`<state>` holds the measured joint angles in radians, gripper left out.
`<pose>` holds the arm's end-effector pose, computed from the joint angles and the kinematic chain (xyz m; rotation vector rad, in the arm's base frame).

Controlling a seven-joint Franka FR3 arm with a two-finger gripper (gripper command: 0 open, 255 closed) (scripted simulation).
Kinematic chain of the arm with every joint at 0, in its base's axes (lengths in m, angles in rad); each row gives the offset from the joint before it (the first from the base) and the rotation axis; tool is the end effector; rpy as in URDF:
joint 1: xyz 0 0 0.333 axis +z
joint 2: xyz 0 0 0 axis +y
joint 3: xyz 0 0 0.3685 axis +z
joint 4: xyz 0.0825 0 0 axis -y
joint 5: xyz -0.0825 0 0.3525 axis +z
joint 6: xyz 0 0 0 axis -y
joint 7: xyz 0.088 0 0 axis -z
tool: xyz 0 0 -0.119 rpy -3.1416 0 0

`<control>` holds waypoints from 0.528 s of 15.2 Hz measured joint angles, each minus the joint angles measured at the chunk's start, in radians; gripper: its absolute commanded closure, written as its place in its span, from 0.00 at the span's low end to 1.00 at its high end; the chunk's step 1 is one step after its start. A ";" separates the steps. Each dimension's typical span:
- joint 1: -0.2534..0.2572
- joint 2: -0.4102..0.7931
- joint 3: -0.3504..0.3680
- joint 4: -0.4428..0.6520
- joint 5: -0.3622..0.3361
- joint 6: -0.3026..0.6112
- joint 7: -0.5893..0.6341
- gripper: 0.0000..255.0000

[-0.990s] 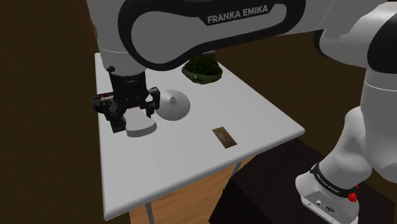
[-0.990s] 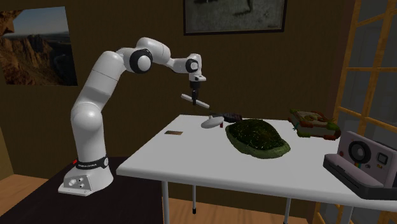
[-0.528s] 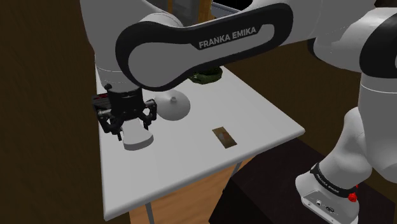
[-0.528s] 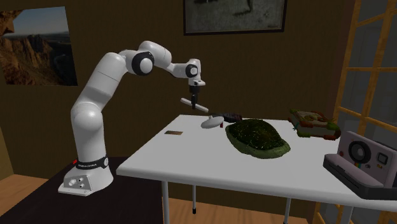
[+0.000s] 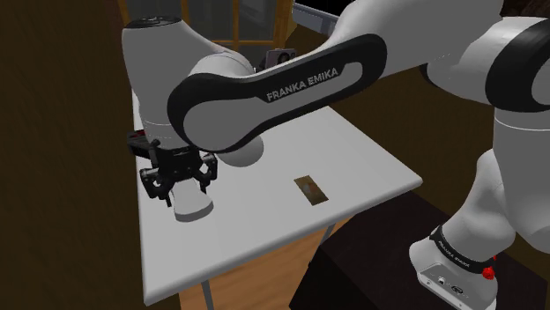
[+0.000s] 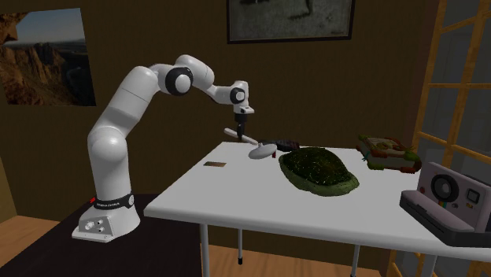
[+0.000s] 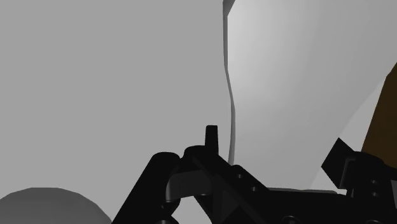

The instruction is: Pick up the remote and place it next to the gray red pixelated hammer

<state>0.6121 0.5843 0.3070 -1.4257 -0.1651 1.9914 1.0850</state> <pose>0.4775 0.5271 0.4123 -3.1165 0.2307 0.0138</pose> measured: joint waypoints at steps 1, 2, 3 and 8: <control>0.000 0.002 -0.001 -0.011 -0.001 0.012 0.002 1.00; 0.001 0.007 -0.002 -0.017 -0.003 0.024 0.003 1.00; 0.000 0.013 -0.003 -0.023 -0.005 0.035 0.003 1.00; 0.001 0.015 -0.002 -0.030 -0.006 0.046 0.004 1.00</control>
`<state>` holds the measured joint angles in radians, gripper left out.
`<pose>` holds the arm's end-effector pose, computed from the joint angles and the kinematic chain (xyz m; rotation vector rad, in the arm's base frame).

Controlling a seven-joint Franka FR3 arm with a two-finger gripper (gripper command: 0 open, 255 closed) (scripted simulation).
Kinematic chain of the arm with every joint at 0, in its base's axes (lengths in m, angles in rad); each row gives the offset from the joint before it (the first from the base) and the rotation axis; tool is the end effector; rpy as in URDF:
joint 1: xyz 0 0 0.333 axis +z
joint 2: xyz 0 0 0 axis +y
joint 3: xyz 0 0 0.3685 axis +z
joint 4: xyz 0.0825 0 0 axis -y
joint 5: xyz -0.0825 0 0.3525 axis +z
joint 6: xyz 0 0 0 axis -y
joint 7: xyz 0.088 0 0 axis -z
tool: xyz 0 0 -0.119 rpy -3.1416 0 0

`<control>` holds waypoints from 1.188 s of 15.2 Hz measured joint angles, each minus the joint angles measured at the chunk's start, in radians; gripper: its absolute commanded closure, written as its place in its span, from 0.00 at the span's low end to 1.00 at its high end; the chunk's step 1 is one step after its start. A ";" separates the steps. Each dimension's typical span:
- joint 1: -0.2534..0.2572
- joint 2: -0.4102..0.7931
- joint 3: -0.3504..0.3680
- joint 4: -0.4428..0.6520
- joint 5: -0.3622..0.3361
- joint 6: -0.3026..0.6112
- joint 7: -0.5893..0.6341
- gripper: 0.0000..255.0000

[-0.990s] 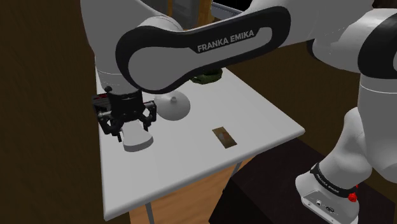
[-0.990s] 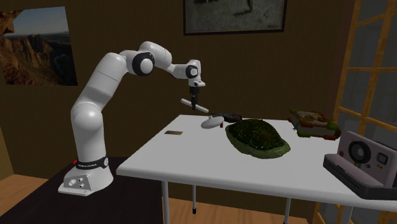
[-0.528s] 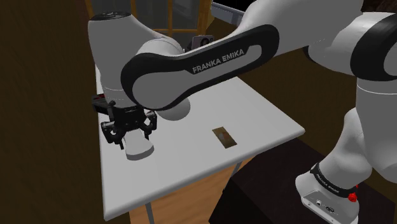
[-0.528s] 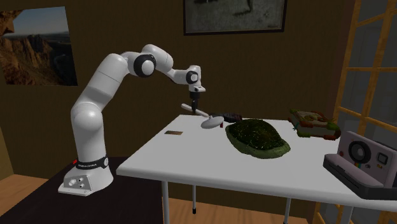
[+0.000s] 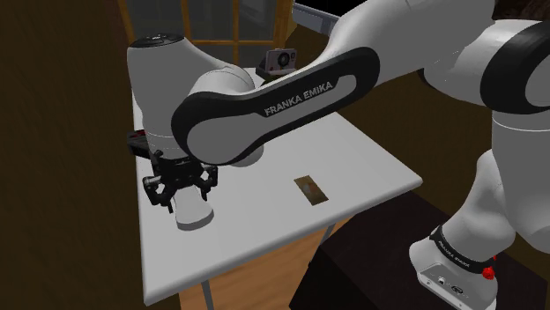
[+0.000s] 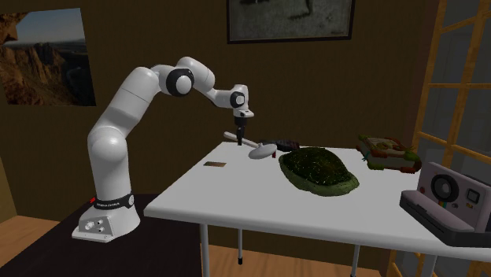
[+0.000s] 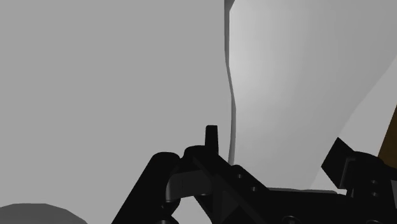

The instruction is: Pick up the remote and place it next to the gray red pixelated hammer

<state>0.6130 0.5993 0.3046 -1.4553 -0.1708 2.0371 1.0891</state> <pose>0.4771 0.5284 0.3928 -3.1147 0.2283 0.0129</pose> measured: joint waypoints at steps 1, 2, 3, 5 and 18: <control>0.000 0.000 0.000 0.000 0.000 0.000 0.000 1.00; 0.000 0.000 0.000 0.000 0.000 0.000 0.000 1.00; 0.000 0.000 0.000 0.000 0.000 0.000 0.000 0.00; -0.001 0.001 -0.001 -0.001 0.000 0.001 0.000 0.00; -0.003 -0.038 0.007 0.066 0.013 -0.103 -0.010 0.00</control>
<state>0.6105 0.5609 0.3116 -1.3895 -0.1574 1.9337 1.0794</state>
